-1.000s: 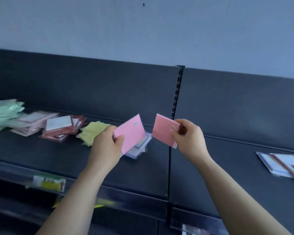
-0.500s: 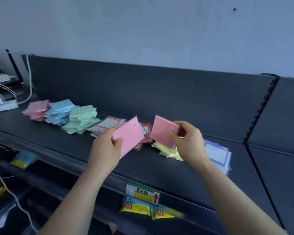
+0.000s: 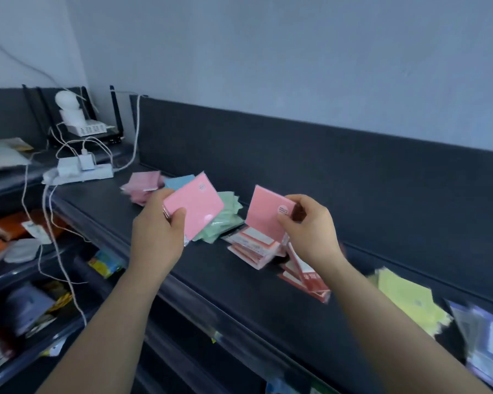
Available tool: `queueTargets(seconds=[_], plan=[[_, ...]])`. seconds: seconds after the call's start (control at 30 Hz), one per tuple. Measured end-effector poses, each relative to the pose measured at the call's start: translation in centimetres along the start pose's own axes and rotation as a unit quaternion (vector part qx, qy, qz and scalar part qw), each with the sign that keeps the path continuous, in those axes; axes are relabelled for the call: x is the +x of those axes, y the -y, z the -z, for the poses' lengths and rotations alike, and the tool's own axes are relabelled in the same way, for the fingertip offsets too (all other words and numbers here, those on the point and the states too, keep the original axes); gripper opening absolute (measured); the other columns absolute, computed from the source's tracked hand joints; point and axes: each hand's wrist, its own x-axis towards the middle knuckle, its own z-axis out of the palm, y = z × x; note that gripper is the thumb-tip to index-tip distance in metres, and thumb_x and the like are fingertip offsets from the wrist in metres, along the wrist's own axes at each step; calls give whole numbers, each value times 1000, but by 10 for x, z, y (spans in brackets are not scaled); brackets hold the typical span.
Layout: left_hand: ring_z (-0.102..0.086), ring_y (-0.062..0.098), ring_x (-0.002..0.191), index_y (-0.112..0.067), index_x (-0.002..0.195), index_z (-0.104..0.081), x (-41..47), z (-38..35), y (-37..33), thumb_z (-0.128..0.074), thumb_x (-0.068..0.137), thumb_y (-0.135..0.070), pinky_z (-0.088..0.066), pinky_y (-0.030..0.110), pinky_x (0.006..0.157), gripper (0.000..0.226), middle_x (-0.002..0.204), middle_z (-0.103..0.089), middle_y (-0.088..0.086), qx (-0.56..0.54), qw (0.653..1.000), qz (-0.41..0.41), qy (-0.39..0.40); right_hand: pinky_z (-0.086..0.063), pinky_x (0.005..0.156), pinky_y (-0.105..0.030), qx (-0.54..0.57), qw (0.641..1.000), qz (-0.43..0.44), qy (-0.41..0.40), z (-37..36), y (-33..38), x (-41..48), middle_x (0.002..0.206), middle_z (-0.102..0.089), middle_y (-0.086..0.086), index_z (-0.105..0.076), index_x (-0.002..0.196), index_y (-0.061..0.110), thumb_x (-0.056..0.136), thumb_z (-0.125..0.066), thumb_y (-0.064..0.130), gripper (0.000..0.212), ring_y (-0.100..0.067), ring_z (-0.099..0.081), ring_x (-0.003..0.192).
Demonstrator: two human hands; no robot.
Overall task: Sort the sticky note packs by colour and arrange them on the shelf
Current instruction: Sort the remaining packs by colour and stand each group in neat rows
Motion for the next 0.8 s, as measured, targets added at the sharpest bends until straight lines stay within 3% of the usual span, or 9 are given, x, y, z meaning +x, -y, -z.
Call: queueTargets(seconds=[0.17, 0.33, 0.5, 0.8], plan=[[-50, 22, 88, -14, 122, -44, 74, 19, 47, -54, 94, -10, -36, 31, 74, 30, 103, -52, 2, -29, 998, 25, -44, -44, 55, -8, 14, 1000, 5, 8, -66, 24, 44, 87, -62, 17, -61, 97, 28, 87, -62, 10, 21, -2, -58, 77], [-49, 23, 87, -9, 119, -44, 156, 28, 104, -53, 94, -9, -35, 32, 71, 26, 103, -54, 9, -13, 999, 35, -23, -44, 56, -8, 35, 999, -13, -11, -137, 46, 86, 85, -63, 14, -62, 96, 27, 85, -63, 8, 23, -4, -59, 75], [-50, 26, 87, -5, 114, -49, 221, 18, 155, -55, 93, -8, -33, 29, 72, 22, 108, -60, 18, 13, 999, 38, 34, -54, 71, -28, 67, 995, -62, -36, -198, 61, 118, 88, -67, 6, -63, 99, 23, 83, -67, 7, 23, -13, -64, 81], [-57, 27, 89, -10, 113, -60, 271, -16, 208, -64, 88, -22, -40, 29, 76, 29, 110, -59, 15, 45, 989, 49, 132, -49, 63, -17, 41, 993, -106, -32, -256, 67, 155, 86, -65, 7, -64, 106, 18, 85, -66, 9, 23, -8, -62, 76]])
